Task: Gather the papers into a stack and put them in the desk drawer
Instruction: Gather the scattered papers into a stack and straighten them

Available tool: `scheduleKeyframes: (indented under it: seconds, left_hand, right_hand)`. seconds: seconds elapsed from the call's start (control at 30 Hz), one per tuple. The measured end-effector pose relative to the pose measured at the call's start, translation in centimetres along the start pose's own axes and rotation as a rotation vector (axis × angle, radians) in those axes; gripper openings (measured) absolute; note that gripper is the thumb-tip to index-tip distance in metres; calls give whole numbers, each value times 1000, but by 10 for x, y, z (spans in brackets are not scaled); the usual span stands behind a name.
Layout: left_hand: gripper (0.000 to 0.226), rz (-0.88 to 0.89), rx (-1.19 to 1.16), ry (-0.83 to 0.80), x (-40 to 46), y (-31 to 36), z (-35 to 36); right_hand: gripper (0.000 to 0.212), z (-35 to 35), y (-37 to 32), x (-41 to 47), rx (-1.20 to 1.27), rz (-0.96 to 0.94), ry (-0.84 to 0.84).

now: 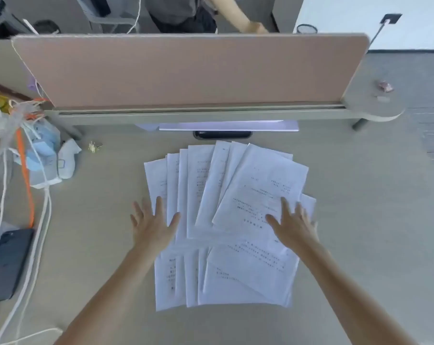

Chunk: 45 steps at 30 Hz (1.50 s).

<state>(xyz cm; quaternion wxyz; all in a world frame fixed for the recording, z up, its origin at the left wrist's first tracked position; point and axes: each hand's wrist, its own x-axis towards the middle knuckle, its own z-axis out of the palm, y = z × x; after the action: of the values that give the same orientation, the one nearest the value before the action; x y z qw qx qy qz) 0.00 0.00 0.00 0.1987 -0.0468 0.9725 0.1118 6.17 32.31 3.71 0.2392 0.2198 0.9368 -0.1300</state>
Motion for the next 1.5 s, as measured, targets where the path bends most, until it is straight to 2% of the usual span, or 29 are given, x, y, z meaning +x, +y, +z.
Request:
scheduleKeyframes:
  seconds: [0.07, 0.13, 0.27, 0.47, 0.53, 0.63, 0.73, 0.93, 1.07, 1.17, 1.27, 1.33, 1.4, 1.5]
  left_hand:
    - [83, -73, 13, 45, 7, -5, 18]
    - [85, -47, 55, 141, 15, -9, 37]
    - [89, 49, 101, 320, 23, -17, 62]
    - [76, 218, 5, 410, 29, -16, 68]
    - [66, 252, -73, 386, 29, -20, 68]
    - [19, 316, -337, 349, 20, -24, 72]
    - [27, 304, -541, 346, -8, -22, 60]
    - [26, 260, -446, 327, -26, -21, 55]
    - [18, 280, -414, 372, -12, -23, 50]
    - [38, 209, -566, 391, 9, -24, 36]
    - [50, 64, -879, 338, 39, -27, 23]
    - [41, 63, -931, 220, 55, -24, 22]
    - [29, 93, -935, 204, 63, -18, 24]
    - [30, 83, -979, 190, 64, -3, 24]
  right_hand:
    - [81, 24, 7, 11, -18, 99, 45]
    - [82, 49, 14, 22, -68, 120, 144]
    - [79, 82, 10, 35, -75, 42, 314]
    - [82, 99, 4, 37, -19, -93, 456]
    - [84, 100, 4, 27, 73, -147, 458]
    - [80, 103, 12, 10, 194, -136, 493]
    - [76, 112, 19, 0, 113, -108, 519]
    - [76, 119, 14, -6, 64, -210, 485]
    - [65, 113, 0, 1, 75, -311, 441]
    - [62, 93, -4, 15, 190, -301, 366]
    - [66, 87, -5, 36, 130, -248, 412]
    - [71, 92, -12, 47, 59, -263, 457]
    - [76, 96, -23, 55, 54, -303, 478]
    - [84, 94, -39, 61, 83, -350, 466]
